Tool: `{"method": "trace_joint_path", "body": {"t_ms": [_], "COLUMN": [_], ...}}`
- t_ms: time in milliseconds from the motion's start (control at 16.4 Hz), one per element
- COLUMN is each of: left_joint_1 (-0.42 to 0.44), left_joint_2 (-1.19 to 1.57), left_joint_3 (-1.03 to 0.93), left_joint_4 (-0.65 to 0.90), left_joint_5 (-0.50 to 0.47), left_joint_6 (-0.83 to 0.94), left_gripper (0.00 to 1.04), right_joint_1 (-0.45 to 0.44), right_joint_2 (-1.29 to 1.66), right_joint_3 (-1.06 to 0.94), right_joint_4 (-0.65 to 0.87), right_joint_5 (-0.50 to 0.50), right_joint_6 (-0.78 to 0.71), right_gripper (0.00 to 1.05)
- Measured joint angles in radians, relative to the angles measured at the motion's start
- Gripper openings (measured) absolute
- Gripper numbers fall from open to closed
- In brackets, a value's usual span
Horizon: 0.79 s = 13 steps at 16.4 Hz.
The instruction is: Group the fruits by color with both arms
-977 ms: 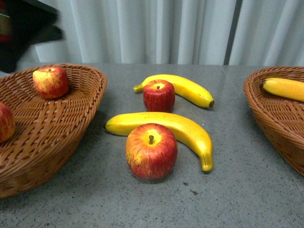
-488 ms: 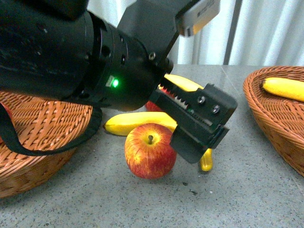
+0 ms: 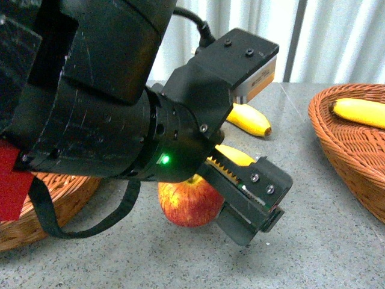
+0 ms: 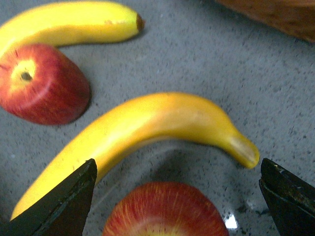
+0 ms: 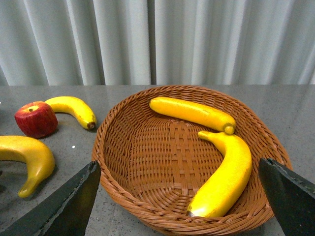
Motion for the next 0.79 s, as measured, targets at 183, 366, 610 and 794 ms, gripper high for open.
{"method": "trace_joint_path", "body": {"t_ms": [183,366,610,794], "left_joint_1": [0.018,0.023,0.025,0.095], "left_joint_2": [0.034,0.050,0.021,-0.107], "left_joint_3": [-0.025,-0.029,-0.029,-0.013], "left_joint_4": [0.015,0.016,-0.010,0.026], "left_joint_5": [-0.001,0.019,0.012,-0.040], "left_joint_6": [-0.033,-0.048,-0.072,-0.132], "left_gripper": [0.98,0.90,0.69,0.69], "right_joint_1": [0.000,0.000,0.000,0.000], "right_joint_2": [0.000,0.000,0.000,0.000], "right_joint_3": [0.000,0.000,0.000,0.000], "right_joint_4": [0.000,0.000,0.000,0.000], "right_joint_5": [0.000,0.000,0.000,0.000], "right_joint_6": [0.000,0.000,0.000,0.000], "right_gripper": [0.98,0.98,0.98,0.98]}}
